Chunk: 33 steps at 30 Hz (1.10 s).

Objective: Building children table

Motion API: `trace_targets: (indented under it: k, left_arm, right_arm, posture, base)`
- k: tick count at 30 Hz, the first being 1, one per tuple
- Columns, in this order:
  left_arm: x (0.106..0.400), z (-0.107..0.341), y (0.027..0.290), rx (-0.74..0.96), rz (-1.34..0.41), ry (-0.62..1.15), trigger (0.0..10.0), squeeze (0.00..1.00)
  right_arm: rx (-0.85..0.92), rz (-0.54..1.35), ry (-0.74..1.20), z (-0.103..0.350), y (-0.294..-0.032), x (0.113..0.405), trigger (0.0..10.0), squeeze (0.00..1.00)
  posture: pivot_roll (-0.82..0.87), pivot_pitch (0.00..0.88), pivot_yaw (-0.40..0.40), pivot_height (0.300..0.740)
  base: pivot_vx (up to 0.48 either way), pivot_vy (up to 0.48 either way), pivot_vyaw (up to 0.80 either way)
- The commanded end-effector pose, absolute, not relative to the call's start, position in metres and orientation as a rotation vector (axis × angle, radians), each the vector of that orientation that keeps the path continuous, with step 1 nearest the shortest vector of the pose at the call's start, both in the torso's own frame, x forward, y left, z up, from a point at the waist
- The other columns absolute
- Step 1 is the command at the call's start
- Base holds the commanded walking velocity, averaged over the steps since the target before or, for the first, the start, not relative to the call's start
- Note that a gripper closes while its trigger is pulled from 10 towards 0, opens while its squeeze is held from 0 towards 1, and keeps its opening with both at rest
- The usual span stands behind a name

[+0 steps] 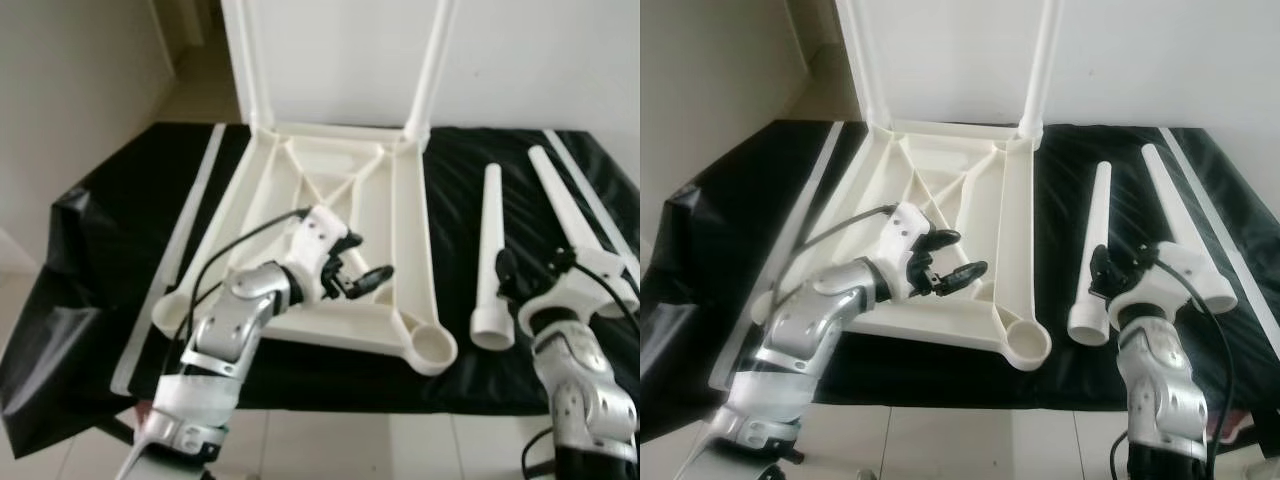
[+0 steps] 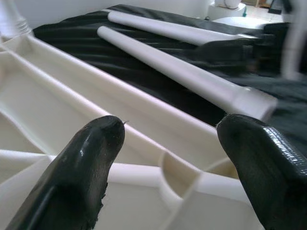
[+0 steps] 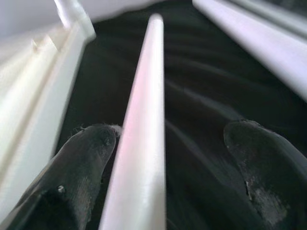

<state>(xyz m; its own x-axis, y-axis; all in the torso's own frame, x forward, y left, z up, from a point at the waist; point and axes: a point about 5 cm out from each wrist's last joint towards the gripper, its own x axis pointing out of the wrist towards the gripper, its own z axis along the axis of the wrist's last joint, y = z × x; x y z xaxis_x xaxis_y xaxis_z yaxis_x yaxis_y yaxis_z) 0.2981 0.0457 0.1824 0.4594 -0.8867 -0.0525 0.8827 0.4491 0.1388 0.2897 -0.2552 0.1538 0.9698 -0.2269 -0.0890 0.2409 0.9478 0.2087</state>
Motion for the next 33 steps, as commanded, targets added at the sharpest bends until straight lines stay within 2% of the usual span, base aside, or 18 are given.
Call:
trace_targets:
  k: [1, 4, 7, 10, 11, 13, 16, 22, 33]
  left_arm:
    - [0.290, 0.185, 0.042, 0.167, -1.221, -0.051, 10.0, 0.00]
    - [0.287, 0.184, 0.042, 0.169, -1.238, -0.054, 10.0, 0.00]
    - [0.270, 0.181, 0.045, 0.171, -1.376, -0.034, 10.0, 0.00]
    - [0.270, 0.181, 0.045, 0.171, -1.376, -0.034, 10.0, 0.00]
    - [0.258, 0.175, 0.047, 0.192, -1.491, 0.010, 10.0, 0.00]
    - [0.253, 0.175, 0.047, 0.207, -1.534, 0.017, 10.0, 0.00]
    - [0.253, 0.175, 0.047, 0.207, -1.534, 0.017, 10.0, 0.00]
    - [0.258, 0.169, 0.044, 0.245, -1.480, 0.024, 10.0, 0.00]
    - [0.256, 0.171, 0.045, 0.229, -1.467, 0.015, 10.0, 0.00]
  right_arm:
    - [0.234, -0.224, 0.092, 0.150, -0.255, 0.291, 10.0, 0.00]
    - [0.242, -0.219, 0.097, 0.151, -0.256, 0.295, 10.0, 0.00]
    - [0.225, -0.230, 0.137, 0.153, -0.257, 0.309, 10.0, 0.00]
    - [0.225, -0.230, 0.137, 0.153, -0.257, 0.309, 10.0, 0.00]
    - [0.210, -0.220, 0.191, 0.156, -0.254, 0.322, 10.0, 0.00]
    - [0.217, -0.214, 0.236, 0.158, -0.253, 0.331, 10.0, 0.00]
    - [0.217, -0.214, 0.236, 0.158, -0.253, 0.331, 10.0, 0.00]
    - [0.253, -0.212, 0.356, 0.166, -0.245, 0.350, 10.0, 0.00]
    - [0.319, -0.318, 0.558, 0.160, -0.242, 0.361, 10.0, 0.00]
  posture:
    - [-0.03, 0.014, -0.002, 0.740]
    - [-0.03, 0.014, -0.002, 0.740]
    - [-0.02, 0.008, -0.011, 0.740]
    - [-0.02, 0.008, -0.011, 0.740]
    - [-0.01, 0.000, -0.015, 0.740]
    - [-0.01, 0.000, -0.016, 0.740]
    - [-0.01, 0.000, -0.016, 0.740]
    - [-0.01, 0.000, -0.023, 0.740]
    - [0.00, 0.000, -0.033, 0.740]
  base:
    - [0.000, 0.000, 0.00]
    - [0.000, 0.000, 0.00]
    - [0.000, 0.000, 0.00]
    - [0.000, 0.000, 0.00]
    - [0.000, 0.000, 0.00]
    - [0.000, 0.000, 0.00]
    - [0.000, 0.000, 0.00]
    - [0.000, 0.000, 0.00]
    - [0.000, 0.000, 0.00]
